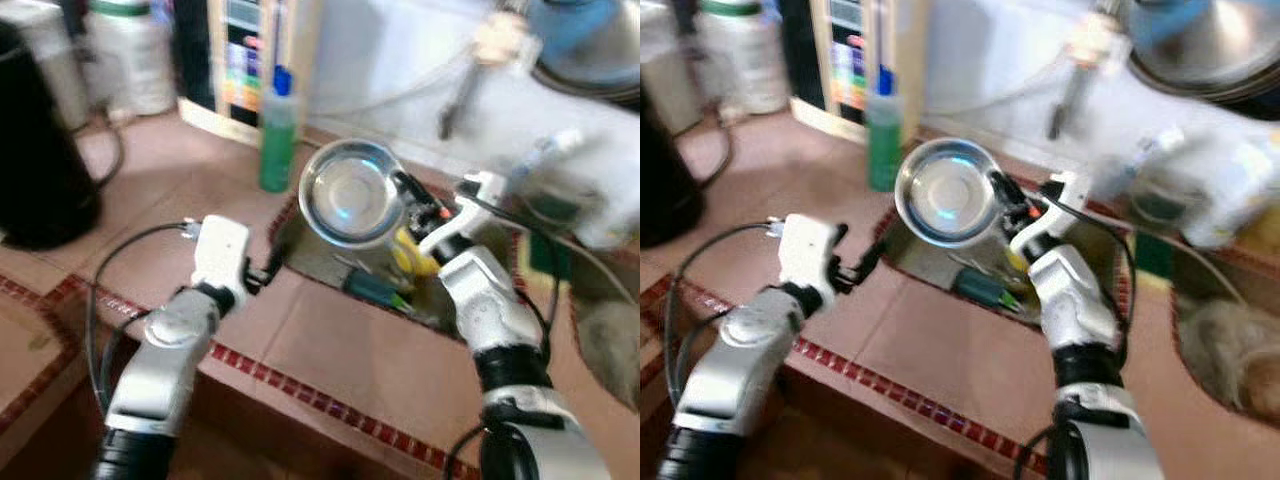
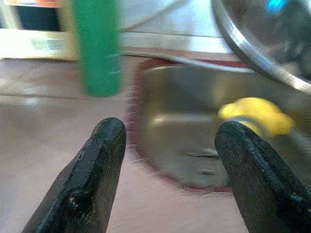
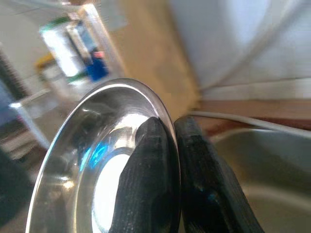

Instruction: Kitchen organization

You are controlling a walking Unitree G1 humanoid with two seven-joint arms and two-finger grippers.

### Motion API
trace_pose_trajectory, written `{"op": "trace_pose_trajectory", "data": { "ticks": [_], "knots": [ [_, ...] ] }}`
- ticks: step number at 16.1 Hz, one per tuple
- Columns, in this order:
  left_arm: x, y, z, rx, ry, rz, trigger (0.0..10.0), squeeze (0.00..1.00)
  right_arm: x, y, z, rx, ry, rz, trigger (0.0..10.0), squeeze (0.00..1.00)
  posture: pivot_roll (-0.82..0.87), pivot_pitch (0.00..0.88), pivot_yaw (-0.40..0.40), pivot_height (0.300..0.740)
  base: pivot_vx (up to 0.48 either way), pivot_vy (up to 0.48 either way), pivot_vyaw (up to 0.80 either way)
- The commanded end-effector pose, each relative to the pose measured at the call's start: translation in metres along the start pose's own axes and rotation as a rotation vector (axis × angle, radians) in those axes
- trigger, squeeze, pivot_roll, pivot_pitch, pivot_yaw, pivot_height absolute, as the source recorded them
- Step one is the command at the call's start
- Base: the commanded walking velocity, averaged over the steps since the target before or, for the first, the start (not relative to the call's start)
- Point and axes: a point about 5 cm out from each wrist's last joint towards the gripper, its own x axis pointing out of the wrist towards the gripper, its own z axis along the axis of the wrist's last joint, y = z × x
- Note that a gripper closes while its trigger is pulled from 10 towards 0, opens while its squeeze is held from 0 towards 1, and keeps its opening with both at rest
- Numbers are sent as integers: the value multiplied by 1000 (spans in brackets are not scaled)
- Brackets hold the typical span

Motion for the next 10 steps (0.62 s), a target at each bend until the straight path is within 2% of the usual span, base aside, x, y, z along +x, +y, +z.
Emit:
{"op": "trace_pose_trajectory", "data": {
  "ticks": [1,7,9,10],
  "knots": [
    [1,-4,6,17,-18,-28,10000,0,3,0,10,-5,-37,1,10000,0,63,0,-119,740,0,0,-725],
    [-1,-3,8,53,-21,-41,10000,0,4,-1,10,-3,-33,-8,10000,0,70,0,-121,740,0,0,-694],
    [-1,-2,8,49,-25,-35,10000,0,5,-1,9,-6,-28,-11,10000,0,69,0,-122,740,0,-321,-688],
    [0,-1,7,28,-14,-25,10000,0,5,-1,9,0,-25,-18,10000,0,69,0,-121,740,0,0,-688]
  ]
}}
